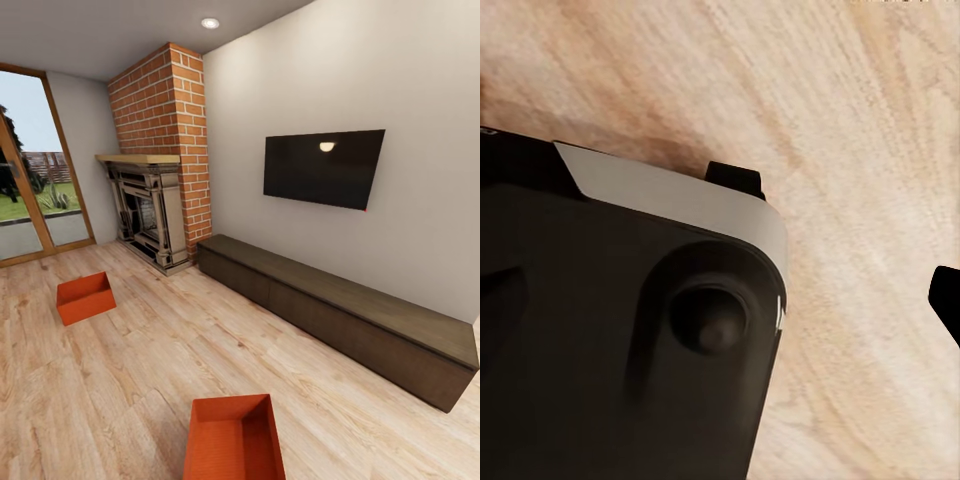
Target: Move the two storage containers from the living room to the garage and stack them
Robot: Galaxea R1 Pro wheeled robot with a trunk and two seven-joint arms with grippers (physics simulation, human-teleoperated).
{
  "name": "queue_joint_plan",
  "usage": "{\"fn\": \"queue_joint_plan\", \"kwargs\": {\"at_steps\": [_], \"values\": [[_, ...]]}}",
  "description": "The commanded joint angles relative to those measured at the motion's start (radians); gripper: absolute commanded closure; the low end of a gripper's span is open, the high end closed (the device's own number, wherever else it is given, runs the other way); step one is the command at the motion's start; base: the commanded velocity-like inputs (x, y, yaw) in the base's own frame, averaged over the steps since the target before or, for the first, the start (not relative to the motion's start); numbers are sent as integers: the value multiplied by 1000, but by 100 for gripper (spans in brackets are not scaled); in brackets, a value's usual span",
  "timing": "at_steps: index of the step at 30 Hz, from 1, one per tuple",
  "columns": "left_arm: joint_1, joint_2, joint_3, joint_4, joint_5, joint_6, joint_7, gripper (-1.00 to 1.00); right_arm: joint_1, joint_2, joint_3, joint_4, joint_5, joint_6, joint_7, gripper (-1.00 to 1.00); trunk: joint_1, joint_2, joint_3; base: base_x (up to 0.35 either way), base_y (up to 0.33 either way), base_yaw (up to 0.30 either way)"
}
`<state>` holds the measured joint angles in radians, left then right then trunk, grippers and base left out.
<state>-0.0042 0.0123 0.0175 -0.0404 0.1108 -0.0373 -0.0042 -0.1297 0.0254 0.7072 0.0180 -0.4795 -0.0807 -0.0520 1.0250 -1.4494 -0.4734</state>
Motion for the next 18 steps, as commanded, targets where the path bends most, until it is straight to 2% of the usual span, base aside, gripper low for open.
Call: {"fn": "queue_joint_plan", "kwargs": {"at_steps": [1, 18], "values": [[0, 0, 1, 1, 9, -3, 0, -100, -1, 1, 10, 2, -7, -4, -2, -100, 0, -1, -1, 0, 0, 0], [0, 1, 1, 1, 9, -3, 0, -100, -1, 1, 12, 2, -3, -4, -3, -100, 0, -1, -1, 0, 0, 0]]}}
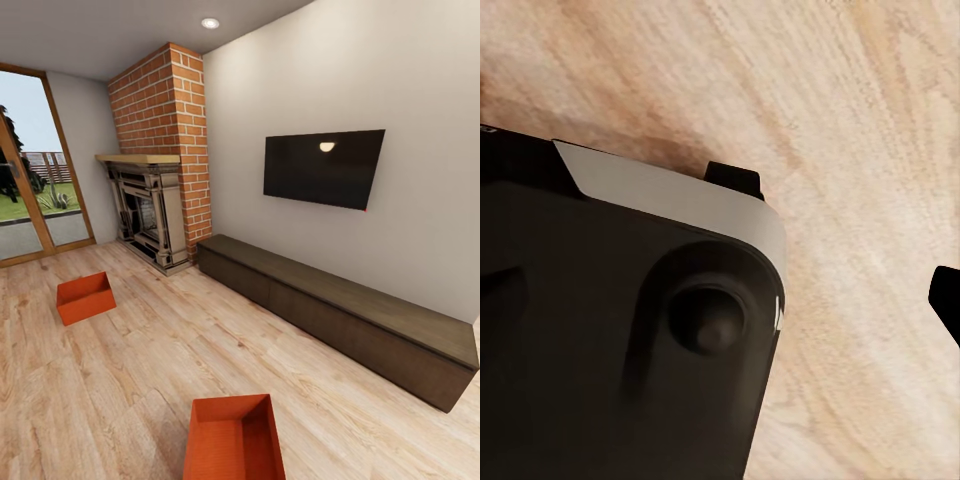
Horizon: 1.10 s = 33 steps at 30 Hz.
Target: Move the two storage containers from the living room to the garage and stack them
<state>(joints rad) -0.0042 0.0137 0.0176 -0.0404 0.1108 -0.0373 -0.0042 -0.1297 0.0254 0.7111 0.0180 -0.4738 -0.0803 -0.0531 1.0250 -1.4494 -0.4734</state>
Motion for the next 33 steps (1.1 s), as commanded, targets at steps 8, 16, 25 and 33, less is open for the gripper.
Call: {"fn": "queue_joint_plan", "kwargs": {"at_steps": [8, 16, 25, 33], "values": [[0, 0, 1, 0, 9, -3, 0, -100, -1, 1, 8, 2, -9, -5, -2, -100, 0, -1, -1, 0, 0, 0], [0, 0, -1, 0, 9, -3, 0, -100, -1, 1, 10, 2, -8, -6, -2, -100, 0, -1, -11, 0, 0, 0], [0, -1, -2, 0, 7, -3, -1, -100, -1, 1, 9, 2, -8, -5, -2, -100, 0, -1, -25, 0, 0, 0], [0, -1, -5, 0, 6, -3, -3, -100, -1, 1, 10, 2, -8, -4, -2, -100, 0, -1, -38, 0, 0, 0]]}}
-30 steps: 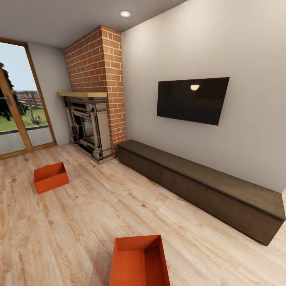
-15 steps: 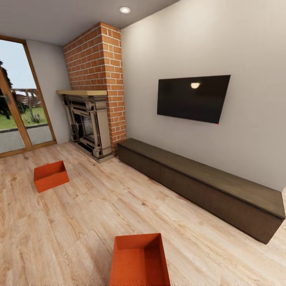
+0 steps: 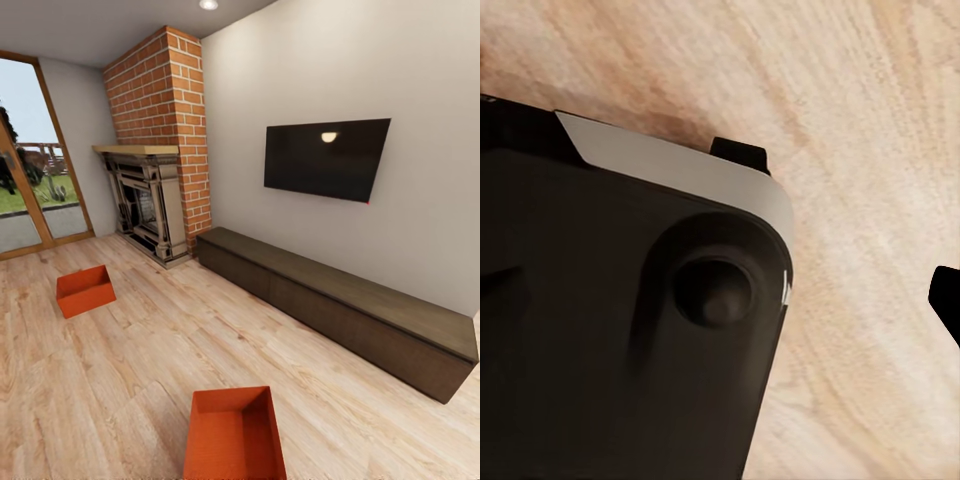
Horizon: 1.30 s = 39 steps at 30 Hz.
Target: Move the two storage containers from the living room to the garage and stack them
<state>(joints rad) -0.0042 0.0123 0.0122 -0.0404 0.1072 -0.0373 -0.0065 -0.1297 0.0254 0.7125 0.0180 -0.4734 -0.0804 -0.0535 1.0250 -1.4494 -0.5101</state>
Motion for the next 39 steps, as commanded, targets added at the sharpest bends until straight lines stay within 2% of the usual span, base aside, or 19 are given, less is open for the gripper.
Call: {"fn": "queue_joint_plan", "kwargs": {"at_steps": [1, 39], "values": [[0, 0, 0, 1, 9, -3, -1, -100, -1, 1, 8, 2, -9, -4, -2, -100, 0, 0, -3, 0, 0, 0], [0, 1, -1, 1, 8, -3, -1, -100, -1, 2, 8, 2, -8, -3, -2, -100, 0, 0, -64, 0, 0, 0]]}}
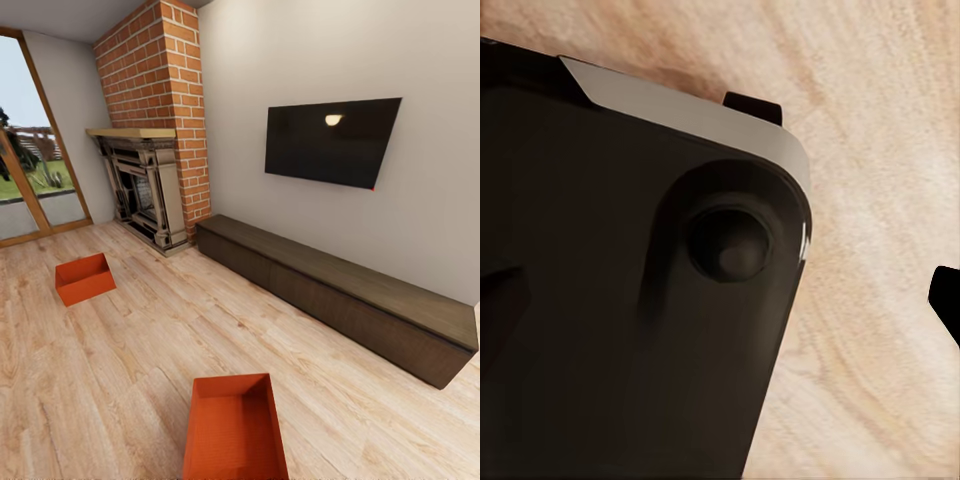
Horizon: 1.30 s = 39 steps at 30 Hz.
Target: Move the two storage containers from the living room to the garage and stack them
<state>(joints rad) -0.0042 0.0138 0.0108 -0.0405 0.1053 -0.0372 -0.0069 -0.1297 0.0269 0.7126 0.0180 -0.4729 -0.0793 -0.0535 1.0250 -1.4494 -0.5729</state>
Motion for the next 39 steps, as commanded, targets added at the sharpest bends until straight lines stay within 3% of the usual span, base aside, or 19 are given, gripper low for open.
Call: {"fn": "queue_joint_plan", "kwargs": {"at_steps": [1, 39], "values": [[0, 0, 0, 1, 10, -3, -1, -100, -1, 1, 8, 2, -9, -4, -2, -100, 0, 0, -3, 0, 0, 0], [0, 0, 0, 1, 10, -3, -1, -100, -1, 1, 8, 2, -9, -4, -2, -100, 0, 0, -64, 0, 0, 0]]}}
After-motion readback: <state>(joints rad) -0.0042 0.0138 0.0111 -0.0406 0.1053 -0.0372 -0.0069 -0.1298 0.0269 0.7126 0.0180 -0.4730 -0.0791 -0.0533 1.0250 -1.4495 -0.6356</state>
